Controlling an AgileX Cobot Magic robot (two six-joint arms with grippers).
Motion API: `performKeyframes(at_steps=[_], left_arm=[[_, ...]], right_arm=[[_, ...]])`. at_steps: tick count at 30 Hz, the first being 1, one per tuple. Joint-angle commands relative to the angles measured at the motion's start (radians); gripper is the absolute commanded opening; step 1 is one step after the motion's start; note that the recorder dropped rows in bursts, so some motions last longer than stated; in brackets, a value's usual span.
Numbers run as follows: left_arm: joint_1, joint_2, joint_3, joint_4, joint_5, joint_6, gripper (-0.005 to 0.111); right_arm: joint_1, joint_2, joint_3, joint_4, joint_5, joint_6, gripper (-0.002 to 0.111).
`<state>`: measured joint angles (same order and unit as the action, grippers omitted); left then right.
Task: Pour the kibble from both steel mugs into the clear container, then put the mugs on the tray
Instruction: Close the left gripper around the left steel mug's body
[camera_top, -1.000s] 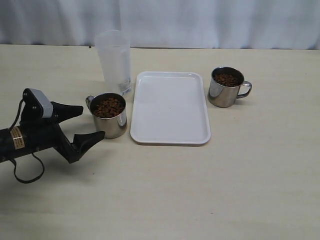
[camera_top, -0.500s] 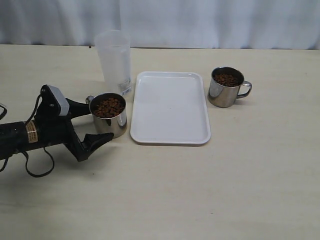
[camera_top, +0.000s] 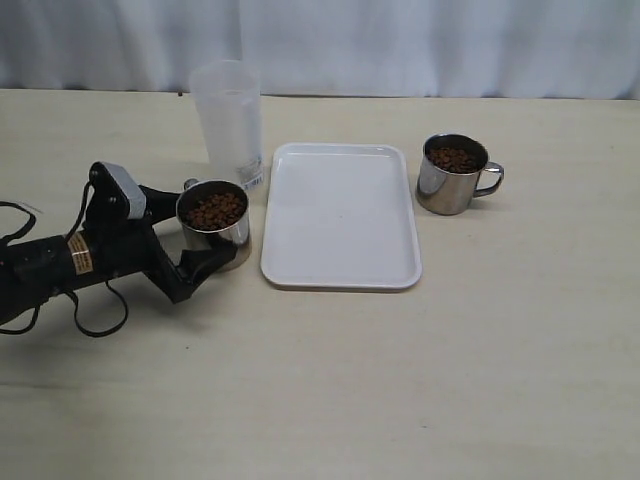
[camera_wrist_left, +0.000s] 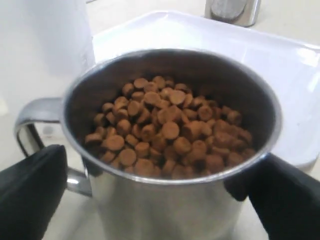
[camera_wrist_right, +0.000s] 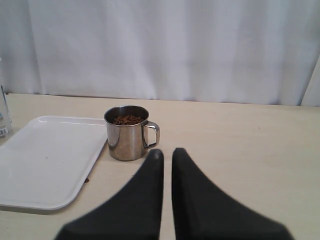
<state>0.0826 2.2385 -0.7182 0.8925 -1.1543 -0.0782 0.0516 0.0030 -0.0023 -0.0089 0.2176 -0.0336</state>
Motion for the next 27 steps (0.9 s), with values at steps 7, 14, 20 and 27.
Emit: performKeyframes(at_steps=[7,14,20,27], left_arm=[[-0.002,0.000,-0.006,0.001,-0.049,-0.003,0.077],[-0.002,0.002,-0.006,-0.019,-0.020,-0.003,0.077],[-0.026,0.004,-0.035,-0.010,0.021,-0.007,0.077],[-0.063,0.004,-0.066,-0.053,0.096,-0.007,0.077]], right_arm=[[-0.005,-0.003,0.002,-0.006,-0.006,-0.005,0.005],[-0.005,-0.003,0.002,-0.006,-0.006,-0.005,0.005],[-0.005,-0.003,0.002,-0.006,-0.006,-0.005,0.005],[-0.005,-0.003,0.002,-0.006,-0.006,-0.005,0.005]])
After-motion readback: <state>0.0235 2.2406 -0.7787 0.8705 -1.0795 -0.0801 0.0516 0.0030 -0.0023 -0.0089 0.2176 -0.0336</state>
